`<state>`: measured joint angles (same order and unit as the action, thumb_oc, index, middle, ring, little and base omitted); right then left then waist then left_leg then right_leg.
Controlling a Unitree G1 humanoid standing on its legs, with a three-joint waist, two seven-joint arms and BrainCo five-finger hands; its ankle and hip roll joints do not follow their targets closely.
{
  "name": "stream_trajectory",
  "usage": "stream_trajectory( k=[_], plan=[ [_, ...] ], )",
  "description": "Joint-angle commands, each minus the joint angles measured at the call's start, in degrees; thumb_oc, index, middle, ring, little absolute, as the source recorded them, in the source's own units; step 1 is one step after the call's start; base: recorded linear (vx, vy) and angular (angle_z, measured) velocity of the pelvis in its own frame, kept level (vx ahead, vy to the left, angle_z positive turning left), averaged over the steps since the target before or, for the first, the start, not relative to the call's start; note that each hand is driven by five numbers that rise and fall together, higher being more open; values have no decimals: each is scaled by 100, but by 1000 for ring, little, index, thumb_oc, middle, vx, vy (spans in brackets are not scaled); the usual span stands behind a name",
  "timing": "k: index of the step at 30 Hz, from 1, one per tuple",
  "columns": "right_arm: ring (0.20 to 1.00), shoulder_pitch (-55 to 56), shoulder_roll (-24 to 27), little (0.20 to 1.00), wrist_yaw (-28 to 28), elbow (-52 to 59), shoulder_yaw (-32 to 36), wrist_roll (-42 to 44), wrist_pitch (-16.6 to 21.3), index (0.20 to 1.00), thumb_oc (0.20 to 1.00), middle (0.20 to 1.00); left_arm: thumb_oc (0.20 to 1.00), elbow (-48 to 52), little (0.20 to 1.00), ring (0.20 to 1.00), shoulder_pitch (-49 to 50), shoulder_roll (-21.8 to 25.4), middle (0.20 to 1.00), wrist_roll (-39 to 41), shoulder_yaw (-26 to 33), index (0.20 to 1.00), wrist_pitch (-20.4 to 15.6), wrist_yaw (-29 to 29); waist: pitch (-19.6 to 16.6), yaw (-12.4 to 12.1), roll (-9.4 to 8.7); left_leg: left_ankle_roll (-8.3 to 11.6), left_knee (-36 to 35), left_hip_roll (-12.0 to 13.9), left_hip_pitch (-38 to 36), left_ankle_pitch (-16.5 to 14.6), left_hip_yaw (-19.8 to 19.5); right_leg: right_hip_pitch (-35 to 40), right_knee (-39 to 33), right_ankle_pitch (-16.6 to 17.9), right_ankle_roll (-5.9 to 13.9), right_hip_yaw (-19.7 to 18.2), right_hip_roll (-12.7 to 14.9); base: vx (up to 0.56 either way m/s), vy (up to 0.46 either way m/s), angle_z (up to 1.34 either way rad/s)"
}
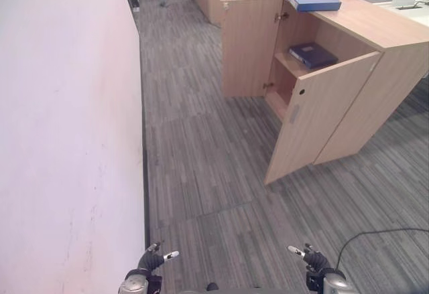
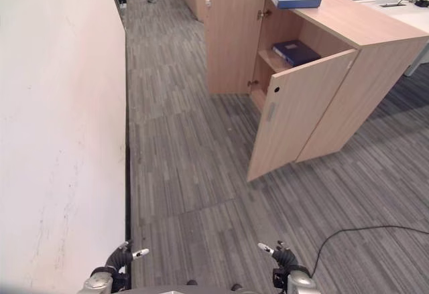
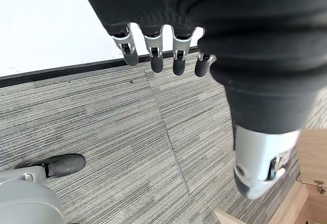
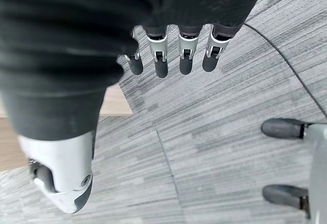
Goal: Put the empty folder in the office cabinet
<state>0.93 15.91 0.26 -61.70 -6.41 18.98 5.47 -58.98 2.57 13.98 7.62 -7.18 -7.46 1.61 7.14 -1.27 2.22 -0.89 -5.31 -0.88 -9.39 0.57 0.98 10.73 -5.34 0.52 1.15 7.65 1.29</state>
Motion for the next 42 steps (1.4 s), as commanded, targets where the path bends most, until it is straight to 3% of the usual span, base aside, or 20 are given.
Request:
stream_trajectory(
  k=[1, 21, 30, 35, 36, 37, 40, 41, 42],
  plan=[
    [1000, -208, 68, 1000, 120, -364, -167, -177, -4, 1000, 1000, 1000, 1000, -182, 1000, 1000, -392, 121, 1000, -36, -191, 1000, -169, -27, -35, -36, -224, 526, 31, 522, -48, -248, -73, 139, 44, -286, 704, -108, 702, 0, 0, 0],
    [1000, -201, 107, 1000, 108, -561, -80, -162, -76, 1000, 1000, 1000, 1000, -380, 1000, 1000, -453, 121, 1000, 14, -187, 1000, -142, -55, -8, 12, -188, 568, 31, 634, -20, -223, -176, 92, 169, -418, 601, -134, 567, 14, -25, 3],
    [1000, -167, 162, 1000, 93, -593, -30, -154, -86, 1000, 1000, 1000, 1000, -411, 1000, 1000, -485, 140, 1000, 112, -144, 1000, -113, -54, 71, 40, -167, 666, 172, 852, 37, -200, -226, -38, 420, -593, 444, -229, 382, 30, -72, 1],
    [1000, -162, 215, 1000, 70, -621, 8, -110, -73, 1000, 1000, 1000, 1000, -380, 1000, 1000, -537, 168, 1000, 235, -94, 1000, -101, -33, 162, 34, -188, 734, 546, 1001, 223, -220, -263, -106, 611, -744, 301, -239, 223, 24, -109, 0],
    [1000, -181, 234, 1000, 62, -597, 43, -86, -60, 1000, 1000, 1000, 1000, -337, 1000, 1000, -567, 177, 1000, 285, -99, 1000, -107, -38, 249, 42, -221, 810, 1169, 1017, 528, -126, -294, -153, 720, -803, 224, -255, 173, -12, -96, 3],
    [1000, -183, 233, 1000, 62, -598, 45, -86, -60, 1000, 1000, 1000, 1000, -337, 1000, 1000, -570, 178, 1000, 286, -99, 1000, -106, -38, 242, 49, -220, 812, 1207, 1018, 562, -142, -308, -167, 727, -806, 223, -247, 171, -34, -108, 13],
    [1000, -233, 292, 1000, 38, -579, 79, -10, -57, 1000, 1000, 1000, 1000, -247, 1000, 1000, -643, 185, 1000, 359, -135, 1000, -98, -35, 452, 26, -282, 794, 2158, 947, 1237, 265, -352, -116, 808, -854, 106, -268, 168, 28, -74, 18],
    [1000, -248, 346, 1000, 23, -602, 104, 4, -83, 1000, 1000, 1000, 1000, -251, 1000, 1000, -679, 162, 1000, 398, -144, 1000, -90, -24, 487, -39, -314, 719, 2139, 904, 1694, 323, -208, 5, 756, -920, 111, -275, 214, 123, -29, 13],
    [1000, -247, 344, 1000, 23, -602, 105, 4, -84, 1000, 1000, 1000, 1000, -251, 1000, 1000, -678, 164, 1000, 398, -146, 1000, -90, -24, 485, -40, -324, 712, 2162, 891, 1699, 301, -204, 10, 756, -935, 117, -275, 228, 268, 12, 12]
  ],
)
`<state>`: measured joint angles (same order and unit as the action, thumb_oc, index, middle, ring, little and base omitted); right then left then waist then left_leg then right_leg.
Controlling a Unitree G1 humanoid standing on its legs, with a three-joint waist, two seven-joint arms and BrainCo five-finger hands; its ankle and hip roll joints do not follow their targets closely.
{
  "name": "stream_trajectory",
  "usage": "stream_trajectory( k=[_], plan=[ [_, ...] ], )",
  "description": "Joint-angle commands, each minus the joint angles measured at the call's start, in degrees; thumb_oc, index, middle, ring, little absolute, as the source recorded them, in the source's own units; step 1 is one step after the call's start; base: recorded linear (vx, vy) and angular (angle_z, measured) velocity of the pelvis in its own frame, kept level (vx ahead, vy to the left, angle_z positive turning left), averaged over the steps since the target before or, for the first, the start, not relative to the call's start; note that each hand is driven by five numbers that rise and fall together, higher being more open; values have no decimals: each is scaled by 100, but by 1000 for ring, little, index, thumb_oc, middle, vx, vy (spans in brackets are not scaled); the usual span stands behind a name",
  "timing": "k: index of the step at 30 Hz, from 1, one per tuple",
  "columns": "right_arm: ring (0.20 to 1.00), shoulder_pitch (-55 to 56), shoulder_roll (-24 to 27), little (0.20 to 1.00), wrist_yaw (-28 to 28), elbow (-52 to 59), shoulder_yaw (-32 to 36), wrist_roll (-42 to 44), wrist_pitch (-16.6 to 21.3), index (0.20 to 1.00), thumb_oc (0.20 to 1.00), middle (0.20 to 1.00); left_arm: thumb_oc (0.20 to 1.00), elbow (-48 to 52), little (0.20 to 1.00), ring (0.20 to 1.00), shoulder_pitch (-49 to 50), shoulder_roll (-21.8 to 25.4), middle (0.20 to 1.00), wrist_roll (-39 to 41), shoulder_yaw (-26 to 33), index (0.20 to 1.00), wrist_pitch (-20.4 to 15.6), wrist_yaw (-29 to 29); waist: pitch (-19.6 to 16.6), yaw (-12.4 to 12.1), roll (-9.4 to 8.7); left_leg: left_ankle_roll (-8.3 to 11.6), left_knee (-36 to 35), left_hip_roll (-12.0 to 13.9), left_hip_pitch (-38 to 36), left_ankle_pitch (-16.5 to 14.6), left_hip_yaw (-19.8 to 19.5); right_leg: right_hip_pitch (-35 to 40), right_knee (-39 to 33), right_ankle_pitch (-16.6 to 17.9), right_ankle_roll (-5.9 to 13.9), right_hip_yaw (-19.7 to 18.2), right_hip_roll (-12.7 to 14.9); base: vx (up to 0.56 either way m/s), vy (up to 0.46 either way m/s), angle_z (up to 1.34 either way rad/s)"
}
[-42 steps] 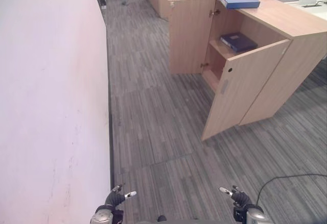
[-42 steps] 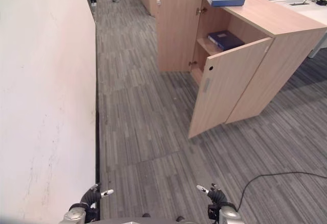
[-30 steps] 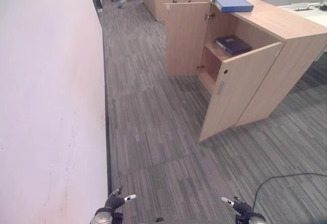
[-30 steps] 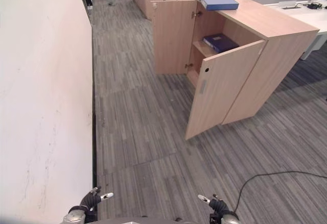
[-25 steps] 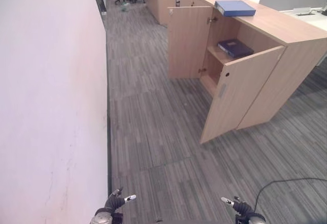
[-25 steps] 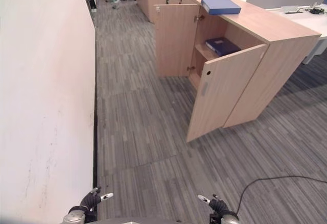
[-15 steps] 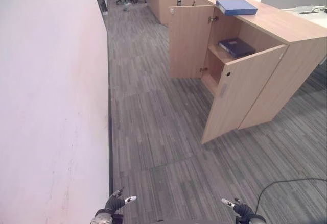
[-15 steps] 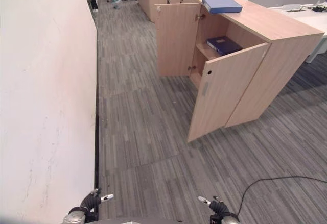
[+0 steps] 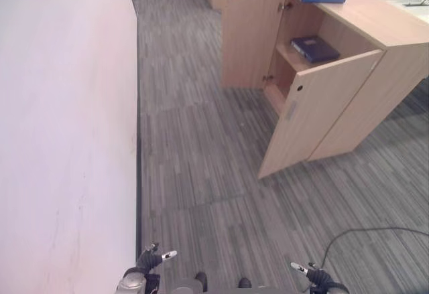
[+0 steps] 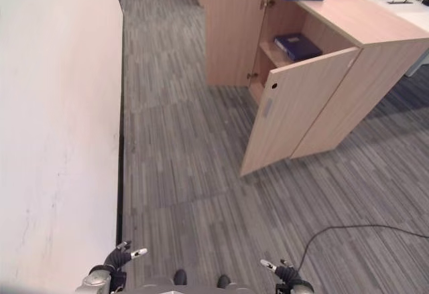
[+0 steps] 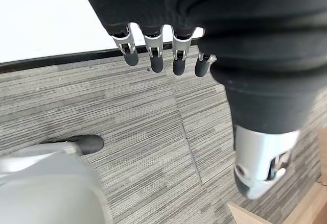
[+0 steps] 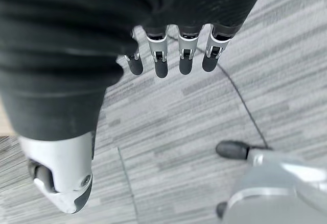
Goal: Put the empty folder in the office cabinet
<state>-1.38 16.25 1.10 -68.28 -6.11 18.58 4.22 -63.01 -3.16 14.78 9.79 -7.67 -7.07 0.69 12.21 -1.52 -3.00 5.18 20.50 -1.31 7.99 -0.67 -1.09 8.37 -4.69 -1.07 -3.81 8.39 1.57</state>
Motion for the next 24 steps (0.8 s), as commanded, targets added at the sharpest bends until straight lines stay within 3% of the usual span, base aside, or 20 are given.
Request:
stream_trajectory(
  k=[1, 2, 3, 4, 5, 8, 9, 11, 15, 17, 18, 20, 22, 24],
  plan=[
    [1000, 17, 352, 1000, -61, 39, 75, 19, 26, 1000, 1000, 1000, 1000, 156, 1000, 1000, -80, 81, 1000, 159, -112, 1000, -128, 67, -51, -114, 195, 98, -758, 892, 259, 433, 81, 399, 613, -852, 657, -379, 224, 177, 26, -3],
    [1000, 22, 352, 1000, -60, 40, 76, 18, 26, 1000, 1000, 1000, 1000, 157, 1000, 1000, -77, 82, 1000, 159, -115, 1000, -128, 68, -50, -114, 178, 94, -764, 873, 244, 426, 89, 412, 611, -867, 662, -377, 244, 272, 46, 8],
    [1000, 40, 371, 1000, -62, 30, 67, 1, 19, 1000, 1000, 1000, 1000, 166, 1000, 1000, -64, 73, 1000, 164, -128, 1000, -130, 75, -55, -196, 209, 120, -1017, 859, 448, 659, 56, 534, 572, -940, 682, -412, 228, 530, 111, 9],
    [1000, -18, 378, 1000, -128, -18, 24, -38, 16, 1000, 1000, 1000, 1000, 232, 1000, 1000, -1, 54, 1000, 257, -53, 1000, -134, 88, -25, -504, 261, 151, -2062, 817, 1028, 975, 35, 946, 592, -1340, 679, -716, 163, 635, 124, 20],
    [1000, -40, 358, 1000, -133, -44, 17, -43, 10, 1000, 1000, 1000, 1000, 199, 1000, 1000, 11, 66, 1000, 262, -31, 1000, -136, 80, -32, -577, 215, 152, -2220, 796, 1120, 1031, 46, 1061, 619, -1451, 674, -812, 190, 650, 150, 12],
    [1000, -70, 340, 1000, -145, -48, 20, -41, -3, 1000, 1000, 1000, 1000, 126, 1000, 1000, 56, 78, 1000, 253, 11, 1000, -132, 85, -54, -677, 184, 177, -2305, 924, 1331, 1124, 77, 1260, 616, -1576, 700, -994, 219, 324, 129, -58],
    [1000, -93, 330, 1000, -137, -58, -1, -53, 3, 1000, 1000, 1000, 1000, 22, 1000, 1000, 122, 73, 1000, 263, 60, 1000, -134, 79, -83, -827, 170, 240, -2310, 977, 1495, 1247, -171, 1436, 567, -1653, 724, -1221, 260, 227, 100, -98],
    [1000, -82, 287, 1000, -104, -105, -26, -114, -1, 1000, 1000, 1000, 1000, -158, 1000, 1000, 165, 63, 1000, 257, 127, 1000, -119, 62, -159, -883, 151, 308, -2365, 1094, 1465, 1329, -289, 1483, 511, -1673, 791, -1334, 315, 324, 207, -90],
    [1000, -72, 197, 1000, -109, -131, -41, -153, 9, 1000, 1000, 1000, 1000, -228, 1000, 1000, 151, 109, 1000, 206, 170, 1000, -120, 79, -287, -918, 72, 389, -2351, 1189, 1351, 1630, -147, 1466, 441, -1635, 939, -1319, 457, 297, 261, -31],
    [1000, -45, 111, 1000, -96, -116, -13, -133, -11, 1000, 1000, 1000, 1000, -186, 1000, 1000, 123, 193, 1000, 196, 189, 1000, -121, 94, -416, -939, -79, 311, -2151, 1153, 1350, 1721, 95, 1341, 528, -1314, 1194, -1300, 711, 425, 382, -7],
    [1000, -84, 107, 1000, -101, -101, 86, -14, 0, 1000, 1000, 1000, 1000, -202, 1000, 1000, 93, 273, 1000, 172, 155, 1000, -113, 101, -514, -925, -210, 171, -2039, 991, 1332, 1582, 324, 1090, 961, -355, 1451, -1345, 925, 400, 392, -7],
    [1000, -124, 132, 1000, -119, -26, 146, 67, 22, 1000, 1000, 1000, 1000, -142, 1000, 1000, 84, 329, 1000, 132, 104, 1000, -92, 75, -572, -894, -238, 4, -2130, 884, 1210, 1413, 496, 866, 1416, 284, 1578, -1337, 987, 288, 314, -20],
    [1000, -206, 154, 1000, -162, 73, 249, 177, 49, 1000, 1000, 1000, 1000, 53, 1000, 1000, 33, 424, 1000, 140, 16, 1000, -101, 62, -533, -838, -166, -147, -2223, 831, 1025, 1239, 695, 437, 2133, 822, 1711, -1152, 1066, 177, 272, -32],
    [1000, -309, 152, 1000, -267, 37, 417, 336, 56, 1000, 1000, 1000, 1000, 287, 1000, 1000, -71, 490, 1000, 194, -83, 1000, -92, 78, -402, -650, 102, -316, -2263, 869, 703, 964, 904, -78, 3029, 1077, 1833, -513, 1219, 194, 434, -23]
  ],
)
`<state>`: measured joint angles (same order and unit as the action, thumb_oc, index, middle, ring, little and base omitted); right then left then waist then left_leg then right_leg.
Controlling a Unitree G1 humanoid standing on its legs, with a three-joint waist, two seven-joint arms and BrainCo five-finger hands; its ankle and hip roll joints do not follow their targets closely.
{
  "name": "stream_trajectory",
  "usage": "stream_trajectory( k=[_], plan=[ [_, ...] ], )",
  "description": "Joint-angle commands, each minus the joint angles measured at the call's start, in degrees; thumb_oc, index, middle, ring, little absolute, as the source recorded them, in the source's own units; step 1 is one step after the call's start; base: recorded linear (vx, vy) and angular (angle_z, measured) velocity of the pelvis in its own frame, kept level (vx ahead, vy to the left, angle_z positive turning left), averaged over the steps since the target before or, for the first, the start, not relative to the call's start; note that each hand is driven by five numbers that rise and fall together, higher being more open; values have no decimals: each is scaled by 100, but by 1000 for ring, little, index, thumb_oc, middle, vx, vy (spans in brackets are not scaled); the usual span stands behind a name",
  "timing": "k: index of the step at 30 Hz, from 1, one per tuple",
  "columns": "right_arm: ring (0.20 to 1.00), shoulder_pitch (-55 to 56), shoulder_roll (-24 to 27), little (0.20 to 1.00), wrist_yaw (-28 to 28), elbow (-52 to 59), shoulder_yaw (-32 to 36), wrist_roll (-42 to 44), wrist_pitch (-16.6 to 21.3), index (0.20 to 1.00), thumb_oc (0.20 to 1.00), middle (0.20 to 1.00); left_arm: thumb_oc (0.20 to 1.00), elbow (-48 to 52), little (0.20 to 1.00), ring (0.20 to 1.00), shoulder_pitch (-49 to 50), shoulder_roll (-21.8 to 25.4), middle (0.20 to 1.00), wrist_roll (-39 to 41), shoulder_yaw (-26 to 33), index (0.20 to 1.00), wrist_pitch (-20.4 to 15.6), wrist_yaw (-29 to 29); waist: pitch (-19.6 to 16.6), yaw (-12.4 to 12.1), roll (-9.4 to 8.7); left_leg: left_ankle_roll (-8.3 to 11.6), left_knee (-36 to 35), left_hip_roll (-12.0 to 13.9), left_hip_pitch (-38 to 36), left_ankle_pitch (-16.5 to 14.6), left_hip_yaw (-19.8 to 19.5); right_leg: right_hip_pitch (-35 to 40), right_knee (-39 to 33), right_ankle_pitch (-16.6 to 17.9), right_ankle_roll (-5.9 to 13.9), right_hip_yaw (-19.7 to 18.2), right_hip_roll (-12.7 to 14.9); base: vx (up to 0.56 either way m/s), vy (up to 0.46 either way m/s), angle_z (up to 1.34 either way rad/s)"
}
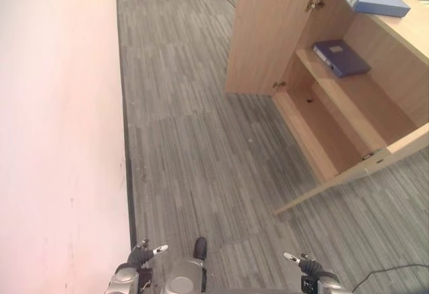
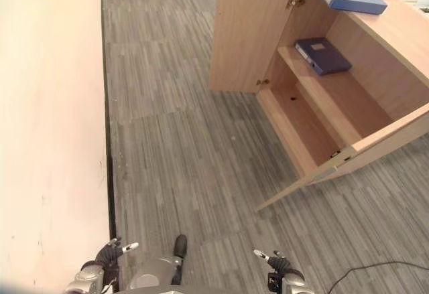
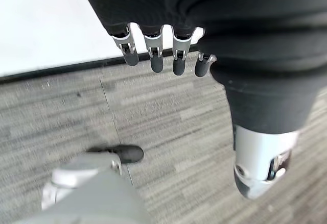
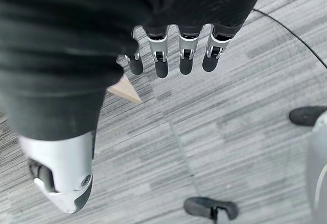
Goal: Put the empty folder in the office cabinet
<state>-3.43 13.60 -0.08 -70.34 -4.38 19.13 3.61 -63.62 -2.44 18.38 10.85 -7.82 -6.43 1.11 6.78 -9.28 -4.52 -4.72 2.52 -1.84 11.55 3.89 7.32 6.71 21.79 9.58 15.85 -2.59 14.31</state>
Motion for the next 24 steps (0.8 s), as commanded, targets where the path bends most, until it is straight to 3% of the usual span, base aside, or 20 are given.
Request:
stream_trajectory(
  k=[1, 3, 4, 5, 6, 7, 8, 9, 11, 13, 15, 16, 17, 18, 19, 21, 22, 23, 24],
  plan=[
    [1000, -94, 367, 1000, -251, 120, 390, 352, 114, 1000, 1000, 1000, 1000, 417, 1000, 1000, -237, 142, 1000, 108, -111, 1000, -154, 79, 250, 267, 380, 626, -517, 936, -30, 284, 254, -295, 658, -33, -158, 1027, 136, 159, 367, -53],
    [1000, -50, 351, 1000, -284, 74, 433, 345, 108, 1000, 1000, 1000, 1000, 447, 1000, 1000, -262, 147, 1000, 116, -126, 1000, -164, 86, 317, 368, 421, 627, -538, 917, -206, 199, 362, -443, 599, -209, -200, 1238, 166, 194, 221, -72],
    [1000, 50, 350, 1000, -351, -65, 511, 312, 68, 1000, 1000, 1000, 1000, 510, 1000, 1000, -268, 138, 1000, 152, -109, 1000, -150, 84, 459, 533, 497, 638, -579, 938, -547, 47, 614, -792, 459, -728, -289, 1821, 176, 271, 223, -45],
    [1000, 105, 358, 1000, -406, -136, 557, 272, 53, 1000, 1000, 1000, 1000, 546, 1000, 1000, -255, 132, 1000, 165, -108, 1000, -142, 82, 536, 595, 547, 663, -594, 985, -720, -43, 765, -969, 308, -951, -372, 2211, 131, 258, 175, -31],
    [1000, 166, 366, 1000, -442, -207, 617, 253, 34, 1000, 1000, 1000, 1000, 607, 1000, 1000, -229, 130, 1000, 175, -108, 1000, -135, 72, 604, 645, 577, 682, -592, 1001, -883, -124, 901, -1113, 177, -1049, -426, 2578, 93, 114, 70, -165],
    [1000, 168, 367, 1000, -442, -206, 618, 252, 34, 1000, 1000, 1000, 1000, 611, 1000, 1000, -226, 130, 1000, 175, -109, 1000, -133, 72, 617, 646, 577, 686, -590, 1003, -900, -130, 900, -1097, 183, -1061, -429, 2580, 94, 279, 55, -170],
    [1000, 350, 460, 1000, -543, -550, 857, 204, -67, 1000, 1000, 1000, 1000, 779, 1000, 1000, -90, 97, 1000, 121, -80, 1000, -97, -7, 709, 778, 598, 781, -437, 1050, -1383, -498, 1297, -1205, -232, -1096, -415, 3573, 167, 222, 25, -139],
    [1000, 355, 471, 1000, -541, -552, 860, 199, -68, 1000, 1000, 1000, 1000, 789, 1000, 1000, -79, 88, 1000, 118, -82, 1000, -94, -9, 730, 780, 611, 785, -420, 1056, -1410, -524, 1295, -1175, -219, -1114, -411, 3576, 168, 299, -26, -23],
    [1000, 556, 505, 1000, -532, -708, 1068, 433, -97, 1000, 1000, 1000, 1000, 788, 1000, 1000, 5, 9, 1000, 8, -168, 1000, -109, -111, 716, 1078, 675, 817, -20, 1142, -1608, -771, 1498, -1226, -419, -1262, -695, 3047, 2, 183, -113, -109],
    [1000, 611, 587, 1000, -522, -782, 1134, 552, -80, 1000, 1000, 1000, 1000, 731, 1000, 1000, 45, -117, 1000, 144, -152, 1000, -118, -159, 653, 1242, 761, 900, 411, 1275, -1561, -789, 1628, -1057, -831, -1386, -883, 2789, -199, 146, -72, -82],
    [1000, 583, 684, 1000, -508, -742, 1116, 628, -64, 1000, 1000, 1000, 1000, 721, 1000, 1000, 61, -224, 1000, 283, -150, 1000, -113, -147, 728, 1379, 777, 1010, 1195, 1555, -1404, -841, 1662, -949, -1002, -1494, -1106, 2504, -378, 66, -101, -66],
    [1000, 563, 729, 1000, -518, -705, 1088, 627, -45, 1000, 1000, 1000, 1000, 717, 1000, 1000, 75, -257, 1000, 324, -139, 1000, -108, -143, 765, 1407, 787, 1052, 1619, 1681, -1317, -820, 1580, -919, -1025, -1560, -1208, 2369, -469, -21, -78, -86],
    [1000, 507, 785, 1000, -539, -646, 1053, 659, -17, 1000, 1000, 1000, 1000, 712, 1000, 1000, 70, -309, 1000, 409, -135, 1000, -124, -115, 846, 1415, 787, 1047, 1974, 1786, -1129, -526, 1491, -889, -1109, -1500, -1367, 2294, -547, 30, -42, -106],
    [1000, 506, 784, 1000, -541, -649, 1051, 660, -20, 1000, 1000, 1000, 1000, 707, 1000, 1000, 69, -309, 1000, 409, -135, 1000, -124, -116, 840, 1408, 824, 1143, 2042, 1810, -1149, -666, 1351, -841, -1091, -1630, -1329, 2190, -604, -36, -5, -122],
    [1000, 449, 798, 1000, -563, -579, 1029, 698, -6, 1000, 1000, 1000, 1000, 700, 1000, 1000, 66, -344, 1000, 452, -129, 1000, -134, -51, 879, 1410, 823, 1106, 2102, 1776, -1039, -418, 1218, -837, -1178, -1550, -1421, 2123, -644, 88, 82, -119],
    [1000, 452, 786, 1000, -551, -447, 998, 778, 34, 1000, 1000, 1000, 1000, 642, 1000, 1000, 86, -412, 1000, 570, -85, 1000, -151, 1, 835, 1390, 871, 1136, 1620, 1832, -1012, -295, 740, -715, -1263, -1603, -1333, 1713, -656, 106, 182, -78],
    [1000, 458, 786, 1000, -553, -442, 998, 778, 32, 1000, 1000, 1000, 1000, 640, 1000, 1000, 88, -413, 1000, 571, -86, 1000, -153, 2, 845, 1378, 865, 1137, 1596, 1825, -1046, -287, 760, -703, -1262, -1607, -1331, 1699, -652, 200, 288, -87],
    [1000, 483, 787, 1000, -519, -338, 971, 768, 56, 1000, 1000, 1000, 1000, 650, 1000, 1000, 125, -436, 1000, 565, -96, 1000, -168, 14, 803, 1368, 897, 1218, 918, 1973, -1095, -70, 446, -633, -1307, -1619, -1205, 1481, -599, 126, 178, -106],
    [1000, 483, 787, 1000, -520, -335, 972, 767, 54, 1000, 1000, 1000, 1000, 650, 1000, 1000, 123, -436, 1000, 565, -96, 1000, -168, 15, 786, 1361, 893, 1213, 861, 1962, -1096, -18, 462, -652, -1333, -1582, -1208, 1476, -597, 202, 283, -103]
  ],
)
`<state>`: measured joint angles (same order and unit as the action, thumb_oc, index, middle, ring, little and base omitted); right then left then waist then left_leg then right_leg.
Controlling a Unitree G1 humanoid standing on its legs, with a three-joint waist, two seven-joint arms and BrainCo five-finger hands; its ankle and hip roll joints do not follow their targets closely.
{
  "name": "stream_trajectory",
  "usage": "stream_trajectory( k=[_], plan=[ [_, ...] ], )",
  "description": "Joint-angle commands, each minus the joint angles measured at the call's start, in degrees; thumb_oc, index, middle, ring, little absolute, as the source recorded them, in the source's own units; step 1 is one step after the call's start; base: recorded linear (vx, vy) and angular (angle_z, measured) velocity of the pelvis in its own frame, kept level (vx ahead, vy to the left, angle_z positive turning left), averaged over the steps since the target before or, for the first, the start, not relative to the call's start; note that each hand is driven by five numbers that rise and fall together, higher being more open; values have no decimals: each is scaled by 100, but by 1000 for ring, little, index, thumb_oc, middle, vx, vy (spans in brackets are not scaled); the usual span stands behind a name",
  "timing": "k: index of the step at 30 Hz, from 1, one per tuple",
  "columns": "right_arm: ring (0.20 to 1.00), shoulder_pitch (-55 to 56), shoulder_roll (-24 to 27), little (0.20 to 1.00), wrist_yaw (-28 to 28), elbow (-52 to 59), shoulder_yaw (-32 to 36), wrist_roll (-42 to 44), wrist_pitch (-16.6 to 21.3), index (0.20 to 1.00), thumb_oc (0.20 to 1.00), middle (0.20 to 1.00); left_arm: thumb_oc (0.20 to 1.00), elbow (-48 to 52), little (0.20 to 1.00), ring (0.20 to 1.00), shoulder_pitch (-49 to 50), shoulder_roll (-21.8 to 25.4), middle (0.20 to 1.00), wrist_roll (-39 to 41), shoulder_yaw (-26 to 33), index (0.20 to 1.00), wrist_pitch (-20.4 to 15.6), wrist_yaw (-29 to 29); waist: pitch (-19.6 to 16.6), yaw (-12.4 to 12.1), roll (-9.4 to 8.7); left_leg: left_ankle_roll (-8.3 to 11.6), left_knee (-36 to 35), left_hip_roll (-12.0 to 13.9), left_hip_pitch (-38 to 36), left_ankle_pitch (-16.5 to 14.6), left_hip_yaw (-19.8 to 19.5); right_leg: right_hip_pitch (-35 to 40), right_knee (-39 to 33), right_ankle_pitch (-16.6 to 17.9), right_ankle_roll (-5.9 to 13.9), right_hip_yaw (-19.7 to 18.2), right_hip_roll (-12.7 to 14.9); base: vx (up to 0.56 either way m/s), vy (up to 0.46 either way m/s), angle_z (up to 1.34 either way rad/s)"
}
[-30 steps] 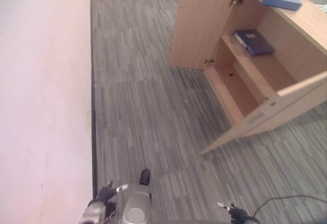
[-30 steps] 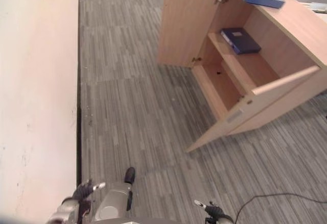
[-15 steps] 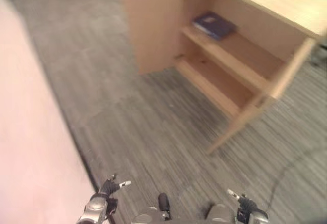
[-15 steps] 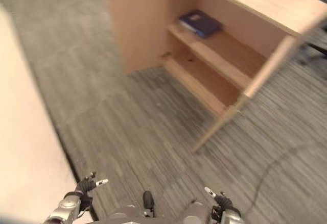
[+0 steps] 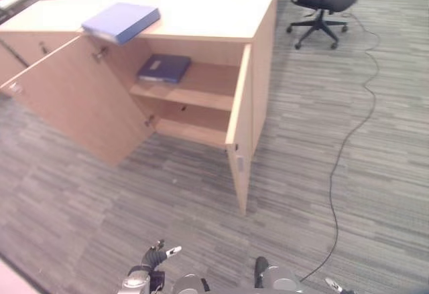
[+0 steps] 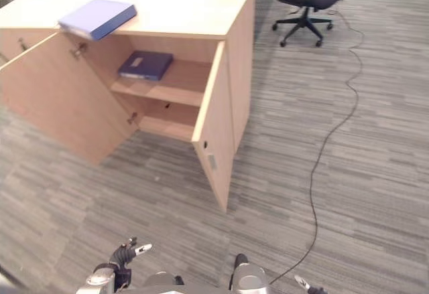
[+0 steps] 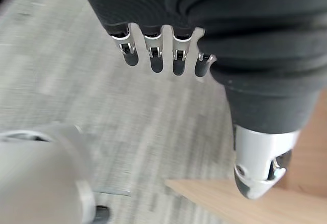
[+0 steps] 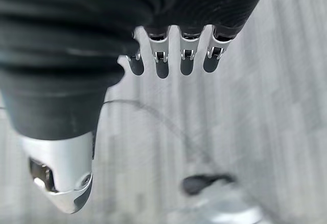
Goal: Put the empty folder in the office cabinet
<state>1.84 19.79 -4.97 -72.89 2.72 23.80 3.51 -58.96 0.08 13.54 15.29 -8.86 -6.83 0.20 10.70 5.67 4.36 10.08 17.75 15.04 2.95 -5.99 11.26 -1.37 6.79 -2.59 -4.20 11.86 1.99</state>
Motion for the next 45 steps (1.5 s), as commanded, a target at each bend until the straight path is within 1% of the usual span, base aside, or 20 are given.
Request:
stream_trajectory(
  k=[1, 2, 5, 13, 15, 16, 19, 22, 23, 24, 25, 26, 29, 30, 32, 34, 35, 37, 38, 45],
  plan=[
    [1000, -29, 206, 1000, -28, -31, 269, 323, 71, 1000, 1000, 1000, 1000, 189, 1000, 1000, -132, 43, 1000, 98, -16, 1000, -120, 113, 380, -134, 48, -188, -1062, 334, -247, 1146, -150, 202, 153, -410, 864, -95, 639, 199, 266, -77],
    [1000, -51, 264, 1000, -40, -16, 283, 314, 76, 1000, 1000, 1000, 1000, 167, 1000, 1000, -165, 11, 1000, 105, -46, 1000, -141, 144, 332, -159, 124, -77, -1487, 395, -165, 1399, -562, 243, 125, -442, 950, -315, 682, 277, 328, -64],
    [1000, -77, 331, 1000, -88, -70, 370, 337, 65, 1000, 1000, 1000, 1000, 125, 1000, 1000, -208, -63, 1000, 186, -48, 1000, -190, 207, 286, -188, 200, 70, -1885, 480, -8, 1700, -1155, 348, 93, -503, 1089, -683, 804, 224, 236, -53],
    [1000, 74, 405, 1000, -39, -213, 505, 283, -39, 1000, 1000, 1000, 1000, -17, 1000, 1000, -199, -27, 1000, 123, -27, 1000, -200, 243, 205, -193, 118, 276, -2071, 1109, 355, 2208, -1646, 302, 507, -788, 1458, -1391, 1358, 191, 320, -43],
    [1000, 80, 401, 1000, -43, -226, 495, 273, -44, 1000, 1000, 1000, 1000, -48, 1000, 1000, -197, -8, 1000, 114, -24, 1000, -201, 253, 189, -225, 101, 303, -2064, 1135, 377, 2229, -1798, 257, 614, -838, 1500, -1549, 1412, 162, 374, -24],
    [1000, 67, 390, 1000, -26, -246, 464, 217, -51, 1000, 1000, 1000, 1000, -126, 1000, 1000, -204, -15, 1000, 86, -28, 1000, -208, 264, 171, -287, 102, 362, -1821, 1079, 440, 2151, -2284, 204, 794, -875, 1596, -1828, 1537, 200, 641, -41],
    [1000, 45, 367, 1000, 60, -208, 509, 125, -76, 1000, 1000, 1000, 1000, -125, 1000, 1000, -276, 2, 1000, -19, -115, 1000, -221, 248, 95, -233, 45, 490, -1449, 959, 439, 1492, -2214, 178, 761, -714, 1819, -1897, 1897, 96, 595, -32],
    [1000, 96, 262, 1000, 133, -119, 573, 144, -95, 1000, 1000, 1000, 1000, 130, 1000, 1000, -353, 160, 1000, -179, -268, 1000, -244, 185, 52, -237, -128, 471, -1310, 639, 375, 968, -2038, 253, 544, -83, 1920, -1890, 2237, 70, 496, -10],
    [1000, 90, 134, 1000, 150, -30, 524, 184, -79, 1000, 1000, 1000, 1000, 330, 1000, 1000, -451, 306, 1000, -245, -345, 1000, -269, 173, 90, -240, -278, 367, -1355, 378, 316, 784, -1840, 126, 447, 1107, 1920, -1924, 2481, -55, 689, -11],
    [1000, 20, -9, 1000, 141, 4, 376, 150, -98, 1000, 1000, 1000, 1000, 519, 1000, 1000, -475, 466, 1000, -256, -377, 1000, -277, 177, 155, -285, -360, 231, -1504, 182, 181, 710, -1603, -88, 381, 1893, 1911, -1764, 2658, -149, 820, -17],
    [1000, -39, -118, 1000, 146, 39, 236, 47, -104, 1000, 1000, 1000, 1000, 710, 1000, 1000, -460, 600, 1000, -267, -386, 1000, -261, 152, 251, -434, -358, 113, -1657, 100, 41, 681, -1285, -226, 433, 2197, 1911, -914, 2824, -240, 1121, -16],
    [1000, -101, -245, 1000, 170, 79, 47, -98, -67, 1000, 1000, 1000, 1000, 677, 1000, 1000, -418, 602, 1000, -279, -310, 1000, -242, 106, 254, -542, -284, -142, -1911, -230, -14, 754, -987, -211, 676, 1546, 1835, -146, 2470, -208, 1016, -22],
    [1000, -122, -311, 1000, 220, 51, -111, -116, -58, 1000, 1000, 1000, 1000, 465, 1000, 1000, -364, 539, 1000, -300, -176, 1000, -181, 85, 307, -664, -233, -463, -2121, -655, -91, 859, -841, -297, 1046, 583, 1588, 42, 1518, -79, 606, -96],
    [1000, -127, -311, 1000, 220, 50, -110, -115, -57, 1000, 1000, 1000, 1000, 463, 1000, 1000, -369, 539, 1000, -300, -175, 1000, -182, 84, 301, -661, -228, -463, -2125, -650, -73, 880, -845, -305, 1028, 606, 1581, 49, 1511, -60, 256, 1],
    [1000, -188, -358, 1000, 219, 15, -283, -136, -21, 1000, 1000, 1000, 1000, 257, 1000, 1000, -362, 468, 1000, -314, -113, 1000, -130, 78, 326, -721, -212, -584, -2208, -837, -81, 894, -749, -436, 1200, 67, 1337, 390, 796, -51, 290, -9],
    [1000, -233, -343, 1000, 235, -33, -349, -161, -9, 1000, 1000, 1000, 1000, 98, 1000, 1000, -388, 457, 1000, -384, -72, 1000, -76, 80, 443, -732, -275, -660, -2199, -1023, -142, 884, -653, -641, 1291, 6, 1384, 635, 362, -39, 207, -24],
    [1000, -215, -318, 1000, 197, -42, -342, -136, 24, 1000, 1000, 1000, 1000, 30, 1000, 1000, -438, 398, 1000, -492, -122, 1000, -96, 74, 436, -726, -330, -661, -2188, -1166, -175, 847, -596, -397, 824, -198, 1181, 807, 330, 19, 87, -11],
    [1000, -210, -265, 1000, 174, -73, -347, -59, 52, 1000, 1000, 1000, 1000, -83, 1000, 1000, -472, 307, 1000, -436, -113, 1000, -130, 82, 415, -641, -374, -669, -2139, -1282, -237, 816, -559, -155, 284, -169, 1023, 380, 205, 56, 20, -5],
    [1000, -216, -246, 1000, 170, -100, -365, -68, 39, 1000, 1000, 1000, 1000, -135, 1000, 1000, -465, 266, 1000, -395, -79, 1000, -138, 100, 383, -669, -375, -675, -2138, -1299, -264, 786, -479, -52, 133, -129, 975, 357, 211, 32, 12, 4],
    [1000, -230, -164, 1000, 174, -49, -383, -62, 64, 1000, 1000, 1000, 1000, -210, 1000, 1000, -327, 160, 1000, -425, -85, 1000, -148, 92, 310, -684, -344, -636, -1684, -1288, -309, 569, -310, 366, -328, -62, 949, 418, 305, 49, -17, -5]
  ],
)
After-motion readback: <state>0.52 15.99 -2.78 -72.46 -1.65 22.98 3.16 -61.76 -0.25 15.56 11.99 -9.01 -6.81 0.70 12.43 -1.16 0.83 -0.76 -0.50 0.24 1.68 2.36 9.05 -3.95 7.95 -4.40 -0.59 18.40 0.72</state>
